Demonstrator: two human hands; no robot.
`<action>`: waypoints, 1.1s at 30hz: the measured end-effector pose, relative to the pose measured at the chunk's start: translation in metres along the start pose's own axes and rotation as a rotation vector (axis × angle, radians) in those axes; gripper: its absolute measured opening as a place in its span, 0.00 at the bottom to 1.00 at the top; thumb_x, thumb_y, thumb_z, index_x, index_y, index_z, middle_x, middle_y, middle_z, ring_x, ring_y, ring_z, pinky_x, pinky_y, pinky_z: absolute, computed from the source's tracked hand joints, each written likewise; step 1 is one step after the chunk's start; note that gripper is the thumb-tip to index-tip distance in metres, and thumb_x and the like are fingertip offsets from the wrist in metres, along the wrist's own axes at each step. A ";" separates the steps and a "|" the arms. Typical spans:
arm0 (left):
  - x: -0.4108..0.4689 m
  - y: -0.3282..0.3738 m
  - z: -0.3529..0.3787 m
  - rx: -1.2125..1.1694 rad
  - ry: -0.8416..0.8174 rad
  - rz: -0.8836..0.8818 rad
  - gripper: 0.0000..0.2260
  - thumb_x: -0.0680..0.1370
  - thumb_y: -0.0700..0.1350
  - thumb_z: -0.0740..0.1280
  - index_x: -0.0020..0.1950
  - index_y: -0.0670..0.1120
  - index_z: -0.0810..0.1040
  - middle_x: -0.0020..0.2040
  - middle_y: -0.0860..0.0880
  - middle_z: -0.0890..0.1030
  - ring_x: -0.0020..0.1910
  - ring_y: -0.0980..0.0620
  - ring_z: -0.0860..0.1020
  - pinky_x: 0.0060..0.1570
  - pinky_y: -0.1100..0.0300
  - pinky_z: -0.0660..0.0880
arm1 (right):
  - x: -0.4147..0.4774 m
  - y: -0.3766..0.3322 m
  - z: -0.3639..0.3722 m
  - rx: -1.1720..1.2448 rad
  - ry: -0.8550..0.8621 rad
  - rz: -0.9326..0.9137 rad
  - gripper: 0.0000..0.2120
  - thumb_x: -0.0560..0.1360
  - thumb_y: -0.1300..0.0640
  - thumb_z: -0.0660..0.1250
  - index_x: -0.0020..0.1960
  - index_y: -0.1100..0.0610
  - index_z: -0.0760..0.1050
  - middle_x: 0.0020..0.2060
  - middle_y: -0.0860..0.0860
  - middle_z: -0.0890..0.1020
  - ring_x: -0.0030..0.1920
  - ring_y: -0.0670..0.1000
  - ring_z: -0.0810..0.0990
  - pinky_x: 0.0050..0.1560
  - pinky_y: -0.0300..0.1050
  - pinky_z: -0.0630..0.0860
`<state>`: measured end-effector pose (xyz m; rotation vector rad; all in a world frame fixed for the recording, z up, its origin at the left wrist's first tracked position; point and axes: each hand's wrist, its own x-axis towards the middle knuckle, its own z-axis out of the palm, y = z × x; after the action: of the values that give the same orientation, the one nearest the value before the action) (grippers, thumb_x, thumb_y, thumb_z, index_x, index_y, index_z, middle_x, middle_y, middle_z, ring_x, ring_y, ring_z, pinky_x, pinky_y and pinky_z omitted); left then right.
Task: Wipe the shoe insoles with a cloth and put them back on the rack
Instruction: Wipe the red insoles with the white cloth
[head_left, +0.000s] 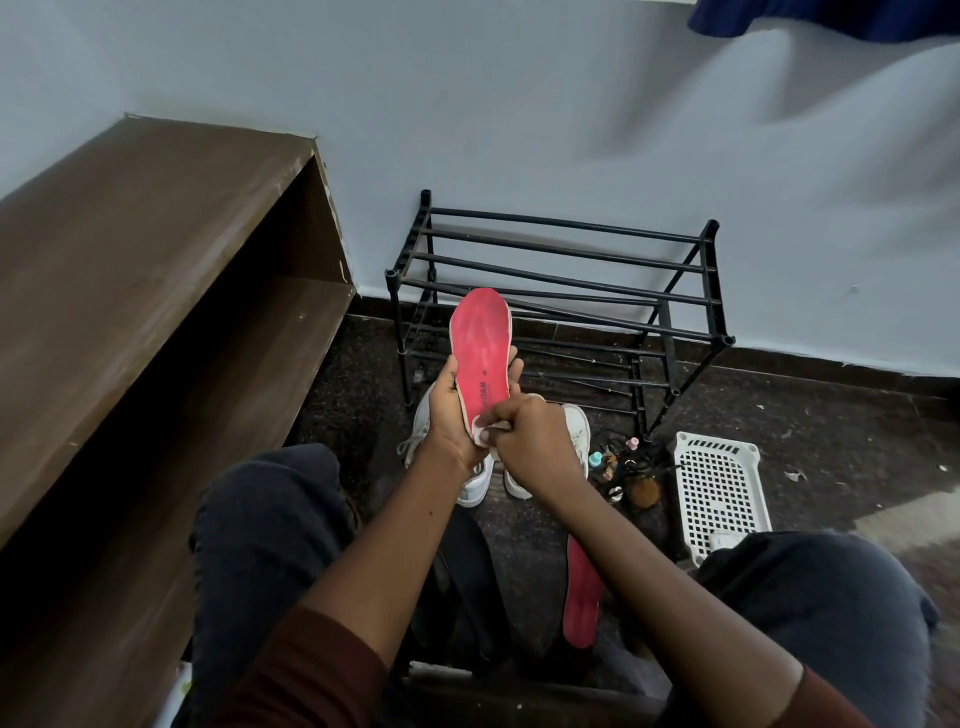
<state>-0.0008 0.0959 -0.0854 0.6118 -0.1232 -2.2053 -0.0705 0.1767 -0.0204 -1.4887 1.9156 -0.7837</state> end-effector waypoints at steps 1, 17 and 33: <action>-0.001 0.001 -0.002 0.008 0.003 0.002 0.27 0.80 0.59 0.51 0.61 0.38 0.73 0.53 0.42 0.80 0.44 0.47 0.83 0.43 0.58 0.80 | 0.000 0.001 -0.003 0.018 -0.061 -0.003 0.09 0.69 0.66 0.70 0.47 0.58 0.83 0.46 0.54 0.82 0.47 0.50 0.80 0.44 0.30 0.71; -0.012 0.000 -0.012 0.085 -0.041 -0.140 0.31 0.75 0.58 0.60 0.70 0.37 0.68 0.60 0.38 0.78 0.56 0.43 0.80 0.61 0.54 0.72 | -0.004 0.008 -0.001 0.050 -0.149 -0.240 0.18 0.66 0.73 0.68 0.39 0.54 0.64 0.32 0.47 0.75 0.36 0.50 0.76 0.35 0.41 0.72; -0.010 -0.003 -0.011 0.156 -0.039 -0.163 0.28 0.79 0.61 0.52 0.59 0.40 0.78 0.55 0.41 0.80 0.53 0.44 0.81 0.54 0.50 0.77 | 0.028 0.002 -0.007 -0.029 0.047 -0.261 0.10 0.69 0.69 0.65 0.43 0.58 0.68 0.36 0.59 0.79 0.35 0.58 0.76 0.36 0.50 0.71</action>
<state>0.0077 0.1063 -0.0922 0.6848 -0.2763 -2.3818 -0.0823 0.1501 -0.0198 -1.7762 1.7942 -0.9151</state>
